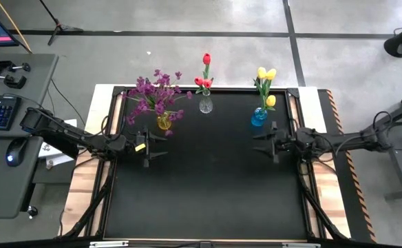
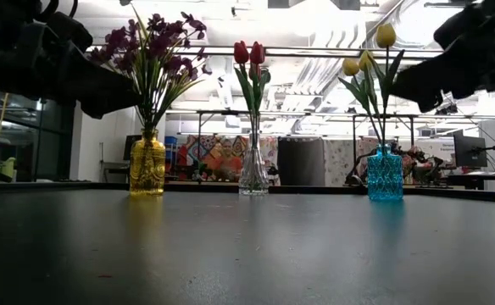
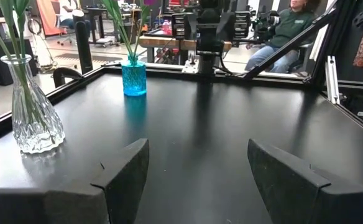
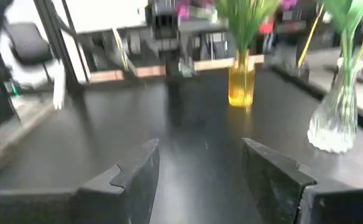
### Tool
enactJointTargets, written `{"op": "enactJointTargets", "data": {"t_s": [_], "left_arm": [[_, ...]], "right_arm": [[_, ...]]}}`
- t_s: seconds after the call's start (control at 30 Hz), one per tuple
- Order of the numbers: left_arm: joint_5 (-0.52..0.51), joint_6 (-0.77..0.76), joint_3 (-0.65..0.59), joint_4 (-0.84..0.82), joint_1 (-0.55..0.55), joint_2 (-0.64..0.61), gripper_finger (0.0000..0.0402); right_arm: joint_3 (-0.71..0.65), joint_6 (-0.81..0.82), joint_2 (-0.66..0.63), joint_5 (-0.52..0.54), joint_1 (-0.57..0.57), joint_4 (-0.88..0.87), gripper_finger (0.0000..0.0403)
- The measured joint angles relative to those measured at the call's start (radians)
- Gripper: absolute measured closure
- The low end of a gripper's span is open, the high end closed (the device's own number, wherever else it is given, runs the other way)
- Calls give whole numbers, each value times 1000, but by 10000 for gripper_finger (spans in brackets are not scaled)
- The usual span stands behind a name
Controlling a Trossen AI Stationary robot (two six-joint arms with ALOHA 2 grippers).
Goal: Sort flowers into vase by color
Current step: Return to Home Position
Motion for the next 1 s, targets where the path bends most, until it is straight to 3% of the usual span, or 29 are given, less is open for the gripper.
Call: {"op": "enactJointTargets", "data": {"t_s": [0.1,0.33,0.57,0.8,1.0], "left_arm": [[0,0,0,0,0,0,140],[0,0,0,0,0,0,140],[-1,0,0,0,0,0,140],[0,0,0,-1,0,0,140],[1,0,1,-104,0,-150,140]], "right_arm": [[-58,2,-74,2,0,65,190],[-108,-10,-189,-40,0,4,190],[-108,141,-185,-48,0,-58,190],[-108,138,-186,-48,0,-58,190],[-108,138,-197,-48,0,-58,190]]}}
